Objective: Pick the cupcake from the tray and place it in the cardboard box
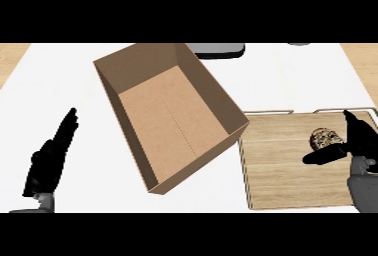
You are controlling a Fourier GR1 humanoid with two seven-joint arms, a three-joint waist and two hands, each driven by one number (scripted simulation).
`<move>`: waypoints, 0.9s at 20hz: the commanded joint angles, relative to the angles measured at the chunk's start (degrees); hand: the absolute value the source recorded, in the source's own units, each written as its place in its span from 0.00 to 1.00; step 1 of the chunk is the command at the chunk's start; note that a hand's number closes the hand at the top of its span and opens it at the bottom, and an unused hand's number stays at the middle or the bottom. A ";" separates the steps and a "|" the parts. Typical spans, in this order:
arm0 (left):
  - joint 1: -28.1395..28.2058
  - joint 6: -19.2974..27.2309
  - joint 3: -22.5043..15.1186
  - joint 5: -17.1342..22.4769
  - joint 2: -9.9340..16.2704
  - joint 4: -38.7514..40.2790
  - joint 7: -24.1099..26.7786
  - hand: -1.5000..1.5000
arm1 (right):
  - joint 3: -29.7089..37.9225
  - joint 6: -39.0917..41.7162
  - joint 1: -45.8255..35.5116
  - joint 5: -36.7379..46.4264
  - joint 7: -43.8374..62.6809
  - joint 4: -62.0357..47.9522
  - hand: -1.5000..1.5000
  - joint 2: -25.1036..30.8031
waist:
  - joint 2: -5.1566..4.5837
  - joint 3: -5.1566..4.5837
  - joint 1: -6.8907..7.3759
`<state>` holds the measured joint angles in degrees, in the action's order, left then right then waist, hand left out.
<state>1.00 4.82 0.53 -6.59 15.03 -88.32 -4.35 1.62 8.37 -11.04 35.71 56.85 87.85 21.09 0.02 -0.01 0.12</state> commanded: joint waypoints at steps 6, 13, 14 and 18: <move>1.95 -0.58 0.72 -2.93 -2.71 -1.82 0.79 0.50 | 2.15 2.07 0.09 2.54 -2.43 -3.49 0.00 -1.85 | 0.01 0.01 -0.01; -3.82 -1.50 1.91 -4.19 -2.82 2.00 -1.50 0.50 | 4.80 1.35 2.12 0.84 -5.61 -3.42 1.00 -3.19 | 0.00 0.01 -0.22; -1.58 -2.32 3.74 -2.64 -2.90 3.95 1.91 0.50 | 4.33 0.51 -1.93 3.00 -7.78 -9.52 1.00 -2.93 | -0.04 0.01 0.02; -0.80 -0.81 0.84 -4.25 -4.52 -1.52 -1.24 0.50 | -1.53 -3.60 2.79 13.02 -4.81 -3.29 1.00 -1.84 | 0.04 0.01 -0.11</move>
<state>-0.09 3.31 2.31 -9.91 11.65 -88.54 -5.07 2.38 7.01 -10.22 43.06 51.90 83.42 17.92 0.21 -0.20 0.12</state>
